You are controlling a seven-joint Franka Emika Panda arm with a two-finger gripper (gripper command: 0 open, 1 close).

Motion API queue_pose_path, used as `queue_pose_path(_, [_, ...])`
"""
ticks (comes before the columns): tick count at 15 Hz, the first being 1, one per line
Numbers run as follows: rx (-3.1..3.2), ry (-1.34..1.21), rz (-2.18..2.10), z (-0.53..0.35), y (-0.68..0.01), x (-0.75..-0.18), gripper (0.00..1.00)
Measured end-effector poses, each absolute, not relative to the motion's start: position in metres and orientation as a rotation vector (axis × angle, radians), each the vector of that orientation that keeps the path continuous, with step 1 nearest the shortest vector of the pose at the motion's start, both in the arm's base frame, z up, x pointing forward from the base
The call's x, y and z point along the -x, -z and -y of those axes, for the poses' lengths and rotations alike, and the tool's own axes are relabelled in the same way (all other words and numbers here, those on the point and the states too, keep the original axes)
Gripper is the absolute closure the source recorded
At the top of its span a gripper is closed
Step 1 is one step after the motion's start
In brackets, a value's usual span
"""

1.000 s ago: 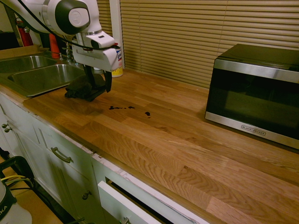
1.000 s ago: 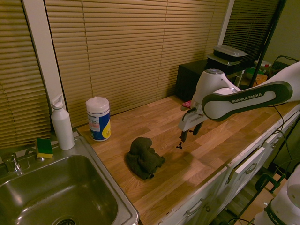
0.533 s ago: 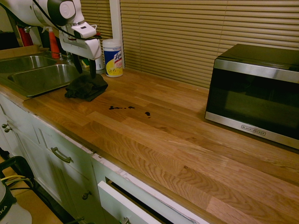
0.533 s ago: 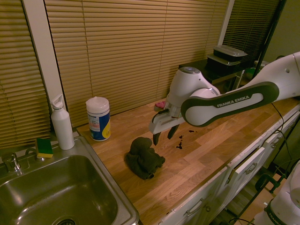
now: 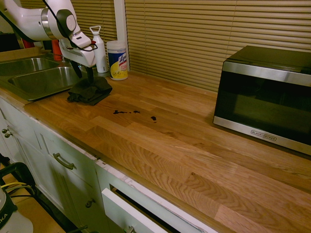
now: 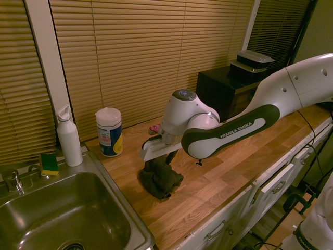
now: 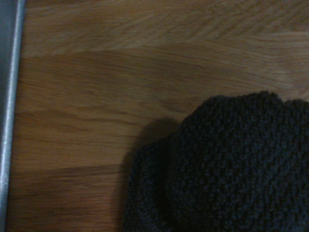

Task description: Clear the spill

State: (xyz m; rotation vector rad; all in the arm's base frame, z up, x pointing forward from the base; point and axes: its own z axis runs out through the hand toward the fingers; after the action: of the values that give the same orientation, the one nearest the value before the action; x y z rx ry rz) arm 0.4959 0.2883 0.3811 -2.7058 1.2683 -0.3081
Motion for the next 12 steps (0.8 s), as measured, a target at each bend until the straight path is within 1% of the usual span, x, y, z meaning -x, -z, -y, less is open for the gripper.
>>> queue_pose_path(1, [2.718,0.295,-1.278,-0.289,-0.376,-0.498,1.00])
queue_pose_path(12, [2.812,0.234,-1.352,-0.296,-0.351,-0.506,1.00])
